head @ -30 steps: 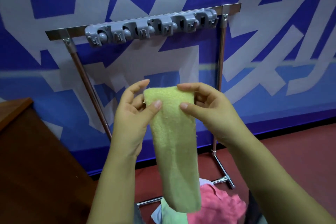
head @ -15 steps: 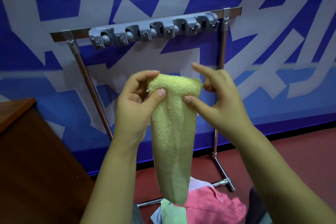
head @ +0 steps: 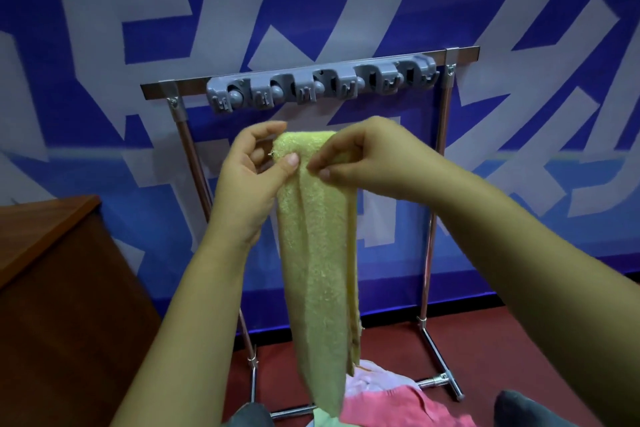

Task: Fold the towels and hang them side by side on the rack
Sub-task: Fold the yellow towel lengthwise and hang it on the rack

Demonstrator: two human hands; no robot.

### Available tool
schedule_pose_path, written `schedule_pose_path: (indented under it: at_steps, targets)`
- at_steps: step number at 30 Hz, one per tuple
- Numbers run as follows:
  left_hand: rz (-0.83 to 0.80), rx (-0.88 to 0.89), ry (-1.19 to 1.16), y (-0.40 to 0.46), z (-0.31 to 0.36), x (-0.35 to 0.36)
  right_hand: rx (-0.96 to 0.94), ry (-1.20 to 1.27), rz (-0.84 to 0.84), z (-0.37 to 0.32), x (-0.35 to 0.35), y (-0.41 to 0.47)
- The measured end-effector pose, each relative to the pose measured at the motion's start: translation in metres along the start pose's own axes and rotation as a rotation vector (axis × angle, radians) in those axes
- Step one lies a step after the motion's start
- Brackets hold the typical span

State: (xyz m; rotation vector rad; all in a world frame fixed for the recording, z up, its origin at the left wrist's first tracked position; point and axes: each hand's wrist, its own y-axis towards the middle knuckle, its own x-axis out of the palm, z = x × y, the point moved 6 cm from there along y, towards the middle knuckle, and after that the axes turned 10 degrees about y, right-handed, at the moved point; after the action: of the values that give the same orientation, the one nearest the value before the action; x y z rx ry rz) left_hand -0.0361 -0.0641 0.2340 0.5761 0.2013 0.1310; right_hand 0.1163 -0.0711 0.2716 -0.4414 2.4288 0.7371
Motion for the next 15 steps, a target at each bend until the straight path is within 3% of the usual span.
schedule_pose_path:
  at_steps: [3,6,11,15]
  targets:
    - [0.203,-0.02,0.265,0.002,-0.001,-0.02,0.02,-0.046,0.024,-0.009,0.007,0.028]
    - [0.286,0.004,0.296,-0.003,-0.003,-0.027,0.016,-0.087,0.032,-0.022,0.014,0.054]
    - [0.254,-0.035,0.139,0.007,-0.024,-0.029,0.03,-0.083,0.026,-0.044,0.027,0.098]
    - [0.252,-0.104,0.251,0.031,-0.041,-0.035,0.05,-0.038,0.026,-0.059,0.04,0.138]
